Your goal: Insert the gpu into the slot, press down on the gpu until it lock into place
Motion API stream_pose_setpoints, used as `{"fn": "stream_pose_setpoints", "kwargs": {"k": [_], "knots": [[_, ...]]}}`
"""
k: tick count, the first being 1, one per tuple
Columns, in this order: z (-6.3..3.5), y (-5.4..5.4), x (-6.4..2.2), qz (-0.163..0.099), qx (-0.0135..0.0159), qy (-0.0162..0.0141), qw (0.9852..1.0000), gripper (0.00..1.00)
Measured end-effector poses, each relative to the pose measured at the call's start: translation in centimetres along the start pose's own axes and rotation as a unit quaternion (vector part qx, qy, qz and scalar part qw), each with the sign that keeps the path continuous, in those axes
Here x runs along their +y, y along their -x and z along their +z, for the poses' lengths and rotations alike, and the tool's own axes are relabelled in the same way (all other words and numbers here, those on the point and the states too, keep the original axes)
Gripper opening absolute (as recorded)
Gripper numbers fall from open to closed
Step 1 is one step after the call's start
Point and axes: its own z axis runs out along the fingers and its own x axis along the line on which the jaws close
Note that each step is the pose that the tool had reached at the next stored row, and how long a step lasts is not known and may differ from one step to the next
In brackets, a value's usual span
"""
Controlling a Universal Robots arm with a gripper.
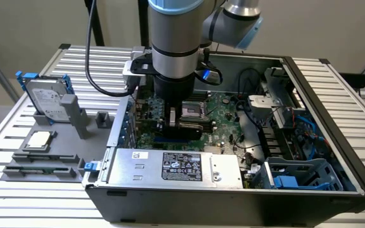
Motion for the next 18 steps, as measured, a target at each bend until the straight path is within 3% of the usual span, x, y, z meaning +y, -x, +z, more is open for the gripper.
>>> {"fn": "stream_pose_setpoints", "kwargs": {"k": [8,18], "knots": [[0.06,0.05,-0.02,-0.002,-0.0001,0.0002,1.0,0.26],[0.45,0.02,-0.01,-0.002,0.0,0.003,1.0,0.26]]}}
